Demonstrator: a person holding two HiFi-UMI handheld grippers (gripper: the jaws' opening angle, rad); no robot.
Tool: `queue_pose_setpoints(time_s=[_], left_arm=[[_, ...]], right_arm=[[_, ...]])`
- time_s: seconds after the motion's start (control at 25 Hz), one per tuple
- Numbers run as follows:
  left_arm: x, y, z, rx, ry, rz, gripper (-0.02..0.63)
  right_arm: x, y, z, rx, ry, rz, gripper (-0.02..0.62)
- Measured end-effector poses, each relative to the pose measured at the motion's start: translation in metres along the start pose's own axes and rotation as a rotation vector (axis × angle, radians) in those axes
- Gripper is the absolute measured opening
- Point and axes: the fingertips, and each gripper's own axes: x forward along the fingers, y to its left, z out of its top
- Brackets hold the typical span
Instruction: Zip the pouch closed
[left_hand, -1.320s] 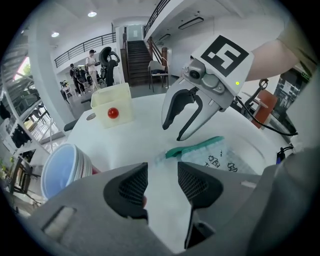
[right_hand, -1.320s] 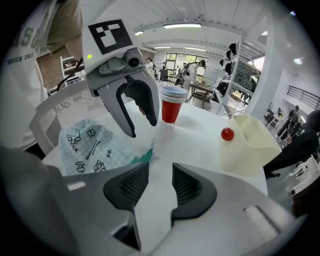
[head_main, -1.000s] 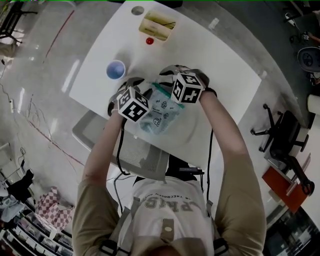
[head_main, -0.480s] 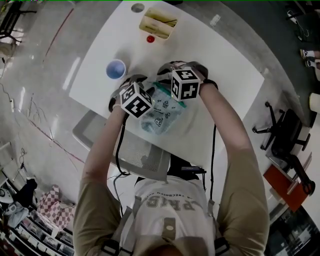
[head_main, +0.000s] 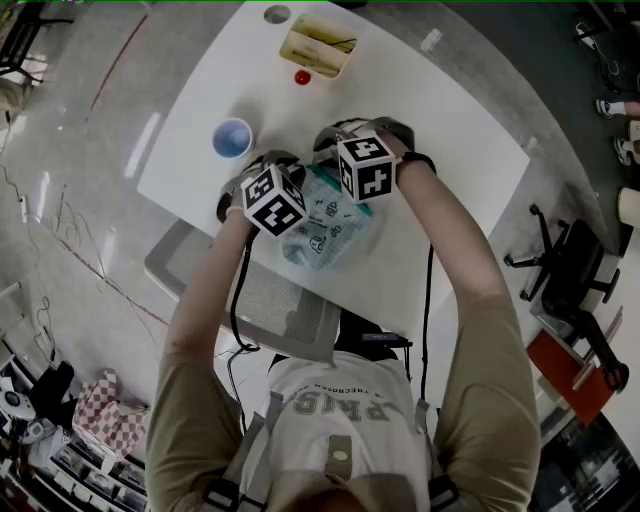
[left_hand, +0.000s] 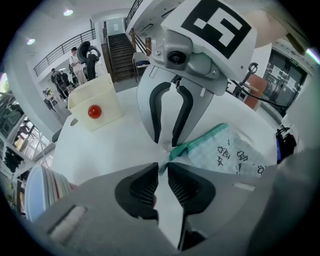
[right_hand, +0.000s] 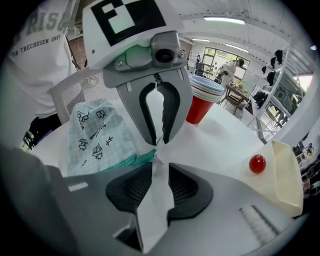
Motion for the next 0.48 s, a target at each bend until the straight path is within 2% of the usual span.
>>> queue_pose_setpoints(time_s=[0.28, 0.48], left_arm=[[0.0045, -0.0011, -0.0028, 0.013, 0.013, -0.004, 0.035], [0.0056, -0.0010, -0.0030, 0.025, 0.020, -0.010, 0.032]], right_arm=[[0.0055, 0.0027, 0.0030, -0.069, 0.017, 0.038, 0.106], [0.0096, 0.0022, 0.0013, -0.112, 0.040, 0.058, 0.106]])
